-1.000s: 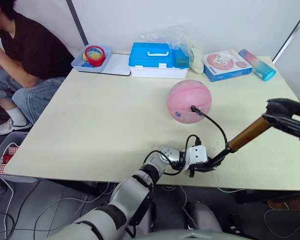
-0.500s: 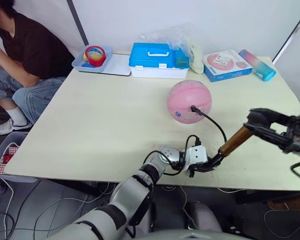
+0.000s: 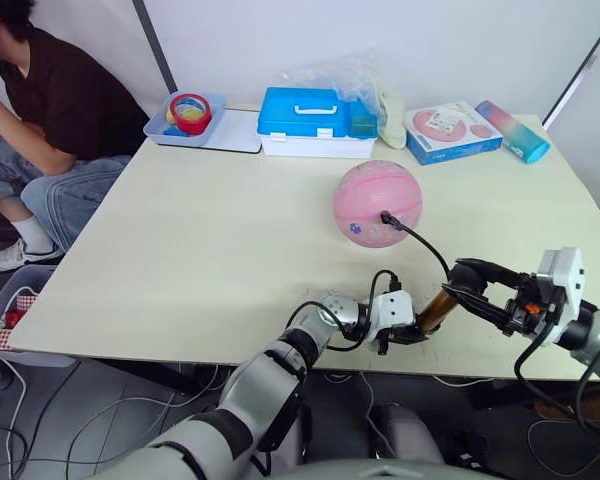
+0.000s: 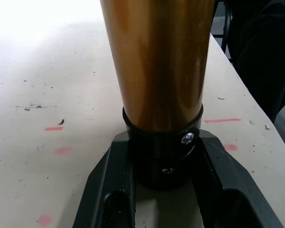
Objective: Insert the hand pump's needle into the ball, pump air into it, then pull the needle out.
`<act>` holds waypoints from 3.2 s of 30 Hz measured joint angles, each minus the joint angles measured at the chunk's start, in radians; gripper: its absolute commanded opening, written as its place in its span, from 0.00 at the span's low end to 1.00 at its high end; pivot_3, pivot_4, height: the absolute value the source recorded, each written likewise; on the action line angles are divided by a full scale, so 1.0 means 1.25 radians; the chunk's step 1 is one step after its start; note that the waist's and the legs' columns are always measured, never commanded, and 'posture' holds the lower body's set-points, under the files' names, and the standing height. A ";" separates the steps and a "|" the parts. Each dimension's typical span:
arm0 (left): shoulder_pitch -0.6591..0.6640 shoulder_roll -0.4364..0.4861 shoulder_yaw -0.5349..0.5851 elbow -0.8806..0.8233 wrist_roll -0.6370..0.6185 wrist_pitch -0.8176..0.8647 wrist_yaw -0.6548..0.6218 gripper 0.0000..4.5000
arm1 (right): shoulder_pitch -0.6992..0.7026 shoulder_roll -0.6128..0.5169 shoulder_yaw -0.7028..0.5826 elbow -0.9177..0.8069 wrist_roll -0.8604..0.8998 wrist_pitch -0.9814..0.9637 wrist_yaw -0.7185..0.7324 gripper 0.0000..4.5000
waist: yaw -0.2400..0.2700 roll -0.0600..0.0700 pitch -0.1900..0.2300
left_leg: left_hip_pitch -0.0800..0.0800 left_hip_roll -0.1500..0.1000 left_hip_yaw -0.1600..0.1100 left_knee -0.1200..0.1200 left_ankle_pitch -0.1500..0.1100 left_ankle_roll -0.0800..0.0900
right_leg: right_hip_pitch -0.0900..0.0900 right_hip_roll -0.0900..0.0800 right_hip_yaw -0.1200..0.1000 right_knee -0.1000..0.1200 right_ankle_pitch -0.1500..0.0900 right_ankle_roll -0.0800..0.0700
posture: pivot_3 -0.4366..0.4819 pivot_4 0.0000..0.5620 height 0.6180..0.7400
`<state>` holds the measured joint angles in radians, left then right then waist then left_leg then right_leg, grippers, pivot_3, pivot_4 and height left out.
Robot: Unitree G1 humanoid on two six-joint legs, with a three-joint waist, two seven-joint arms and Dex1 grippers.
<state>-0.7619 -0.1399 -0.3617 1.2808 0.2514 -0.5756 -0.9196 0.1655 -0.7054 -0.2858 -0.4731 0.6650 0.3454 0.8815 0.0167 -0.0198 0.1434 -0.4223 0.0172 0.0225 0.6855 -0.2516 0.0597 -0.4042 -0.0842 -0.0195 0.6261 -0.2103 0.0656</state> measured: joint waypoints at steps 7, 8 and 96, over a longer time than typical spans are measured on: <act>0.000 0.000 0.000 -0.003 0.000 -0.004 -0.002 0.24 | -0.013 -0.079 -0.095 -0.033 0.110 0.091 0.009 0.45 | 0.000 0.001 0.001 | -0.001 0.000 0.000 0.000 0.000 0.000 | 0.000 0.000 0.000 0.000 0.000 0.000 | 0.48 0.27 1.00; 0.000 0.000 0.000 -0.003 0.000 -0.004 -0.002 0.24 | -0.025 -0.098 -0.123 -0.042 0.144 0.115 0.009 0.45 | 0.001 0.001 0.001 | -0.001 0.000 0.000 0.000 0.000 0.000 | 0.000 0.000 0.000 0.000 0.000 0.000 | 0.48 0.27 1.00; 0.001 0.001 -0.001 -0.001 0.003 -0.011 -0.008 0.24 | 0.027 -0.055 -0.139 -0.125 0.147 0.115 -0.064 0.45 | 0.000 0.001 0.000 | -0.004 0.000 -0.001 -0.001 0.000 0.000 | -0.003 0.000 -0.001 -0.001 0.000 0.000 | 0.48 0.27 1.00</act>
<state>-0.7611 -0.1383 -0.3625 1.2790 0.2551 -0.5899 -0.9294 0.1997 -0.7744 -0.4592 -0.6292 0.8492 0.4892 0.8013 0.0172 -0.0179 0.1429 -0.4271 0.0176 0.0217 0.6848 -0.2516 0.0598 -0.4081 -0.0840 -0.0205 0.6254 -0.2104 0.0655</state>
